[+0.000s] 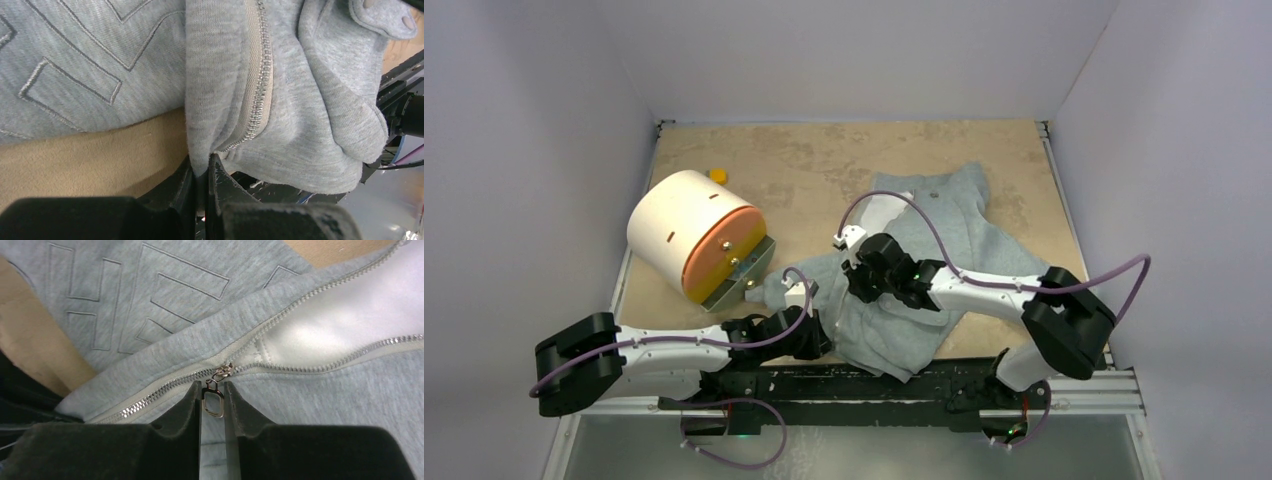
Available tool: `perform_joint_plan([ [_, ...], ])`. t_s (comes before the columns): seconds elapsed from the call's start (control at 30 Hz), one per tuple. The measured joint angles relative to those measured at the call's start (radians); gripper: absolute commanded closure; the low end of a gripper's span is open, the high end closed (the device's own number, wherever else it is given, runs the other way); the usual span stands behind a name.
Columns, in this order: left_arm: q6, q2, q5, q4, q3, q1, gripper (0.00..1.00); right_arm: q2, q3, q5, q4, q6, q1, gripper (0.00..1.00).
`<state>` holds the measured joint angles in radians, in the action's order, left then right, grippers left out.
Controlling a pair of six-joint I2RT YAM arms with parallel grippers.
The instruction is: Zip up the jacket
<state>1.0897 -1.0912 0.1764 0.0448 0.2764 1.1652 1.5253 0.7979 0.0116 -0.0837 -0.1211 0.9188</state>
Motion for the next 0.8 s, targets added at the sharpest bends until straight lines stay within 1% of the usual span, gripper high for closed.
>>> perform_joint_plan([
  [0.2,0.003,-0.018,-0.010,0.024,0.000,0.000,1.00,-0.085,0.000,-0.038,0.034,-0.050,-0.003,1.00],
  [0.43,0.003,-0.044,-0.021,0.061,0.000,0.000,1.00,-0.108,-0.001,-0.099,0.046,-0.145,-0.012,1.00],
  [0.6,0.003,-0.058,-0.028,0.081,0.001,0.000,1.00,-0.108,-0.001,-0.136,0.045,-0.221,-0.058,0.99],
  [0.73,0.003,-0.059,-0.031,0.083,0.001,0.000,1.00,-0.107,0.000,-0.131,0.065,-0.240,-0.076,0.72],
  [0.8,0.003,-0.059,-0.032,0.083,0.001,0.000,1.00,-0.107,0.001,-0.130,0.090,-0.239,-0.076,0.63],
])
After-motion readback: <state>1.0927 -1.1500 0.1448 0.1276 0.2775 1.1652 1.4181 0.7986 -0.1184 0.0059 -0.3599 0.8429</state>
